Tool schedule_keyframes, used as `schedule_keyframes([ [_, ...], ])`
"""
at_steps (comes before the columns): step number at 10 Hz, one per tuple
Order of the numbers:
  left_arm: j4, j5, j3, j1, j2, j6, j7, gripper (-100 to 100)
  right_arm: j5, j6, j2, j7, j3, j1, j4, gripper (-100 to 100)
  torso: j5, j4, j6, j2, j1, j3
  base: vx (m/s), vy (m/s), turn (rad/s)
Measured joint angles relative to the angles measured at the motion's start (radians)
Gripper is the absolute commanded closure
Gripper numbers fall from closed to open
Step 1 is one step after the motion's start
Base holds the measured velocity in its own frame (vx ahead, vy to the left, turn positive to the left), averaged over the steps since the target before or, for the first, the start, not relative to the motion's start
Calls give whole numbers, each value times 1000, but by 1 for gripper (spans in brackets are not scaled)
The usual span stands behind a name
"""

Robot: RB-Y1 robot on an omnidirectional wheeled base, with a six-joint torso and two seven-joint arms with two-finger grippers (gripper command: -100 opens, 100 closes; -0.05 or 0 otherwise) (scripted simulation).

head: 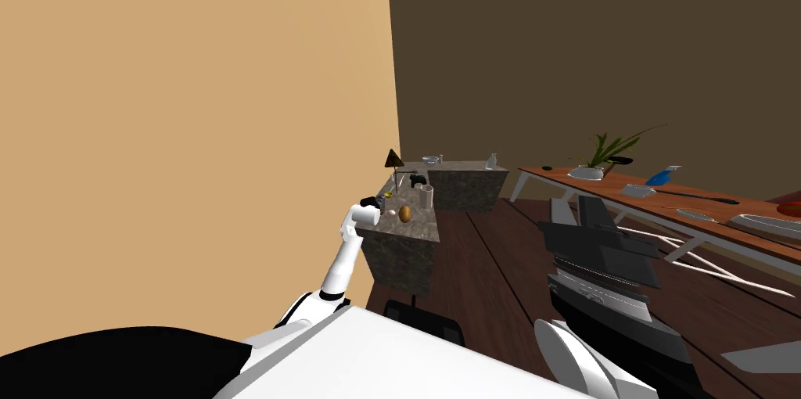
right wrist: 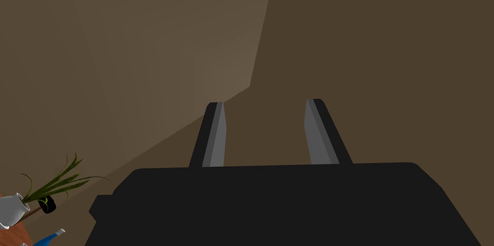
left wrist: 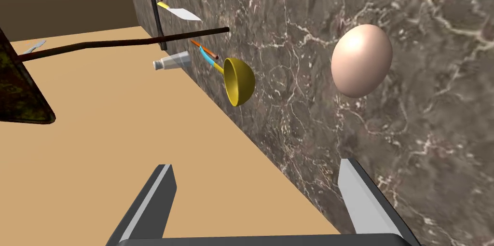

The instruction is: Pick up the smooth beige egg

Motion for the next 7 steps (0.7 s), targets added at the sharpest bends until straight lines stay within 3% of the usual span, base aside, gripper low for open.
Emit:
schedule_keyframes([
  [7,62,6,-51,-56,0,195,0,-100,0,0,0,0,0,0,0,0,0,0,-1,0,-1,0,38,43,-84],
])
